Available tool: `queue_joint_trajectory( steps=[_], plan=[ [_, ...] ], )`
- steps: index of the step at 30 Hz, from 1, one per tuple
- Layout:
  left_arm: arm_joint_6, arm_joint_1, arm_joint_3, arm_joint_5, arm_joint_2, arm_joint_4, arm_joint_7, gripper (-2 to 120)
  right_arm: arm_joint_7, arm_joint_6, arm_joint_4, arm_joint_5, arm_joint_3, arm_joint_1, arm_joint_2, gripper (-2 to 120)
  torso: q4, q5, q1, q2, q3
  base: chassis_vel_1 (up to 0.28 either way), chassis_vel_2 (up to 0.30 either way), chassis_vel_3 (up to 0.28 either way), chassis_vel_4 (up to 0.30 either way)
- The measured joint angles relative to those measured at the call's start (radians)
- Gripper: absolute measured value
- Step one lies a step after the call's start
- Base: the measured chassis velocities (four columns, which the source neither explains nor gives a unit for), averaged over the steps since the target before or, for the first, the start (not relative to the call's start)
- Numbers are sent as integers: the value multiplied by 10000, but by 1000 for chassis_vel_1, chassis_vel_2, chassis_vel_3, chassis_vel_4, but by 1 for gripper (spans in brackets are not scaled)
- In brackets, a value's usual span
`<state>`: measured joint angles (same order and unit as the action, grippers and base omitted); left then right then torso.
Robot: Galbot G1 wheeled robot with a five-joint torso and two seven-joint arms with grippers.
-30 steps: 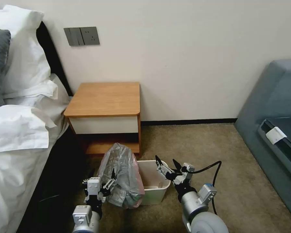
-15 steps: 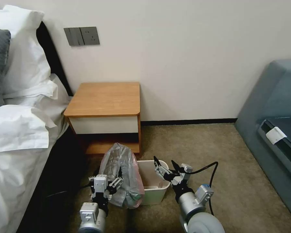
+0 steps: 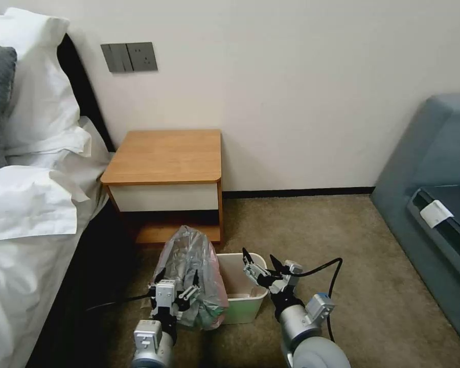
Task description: Pick up the garbage bag from the table and place it over the trash can.
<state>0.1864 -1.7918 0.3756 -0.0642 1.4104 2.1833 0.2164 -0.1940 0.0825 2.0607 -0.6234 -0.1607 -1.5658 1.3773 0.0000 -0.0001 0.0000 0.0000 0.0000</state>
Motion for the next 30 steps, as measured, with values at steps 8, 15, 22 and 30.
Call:
queue_joint_trajectory(
  steps=[8,15,22,30],
  plan=[
    [4,92,155,-196,-72,-259,-15,88,-75,-2,-39,-2,72,99,40,100,0,0,0,0,0,0,0,0,0],
    [10,174,235,-244,-80,-415,-32,88,-91,-2,-97,-8,59,116,44,100,0,0,0,0,0,0,0,0,0],
    [3,174,255,-243,-52,-521,-26,87,-87,-3,-181,-9,93,150,89,100,0,0,0,0,0,0,0,0,0],
    [7,147,206,-241,-41,-615,41,85,-74,-6,-232,-8,82,149,136,100,0,0,0,0,0,0,0,0,0]
  ],
)
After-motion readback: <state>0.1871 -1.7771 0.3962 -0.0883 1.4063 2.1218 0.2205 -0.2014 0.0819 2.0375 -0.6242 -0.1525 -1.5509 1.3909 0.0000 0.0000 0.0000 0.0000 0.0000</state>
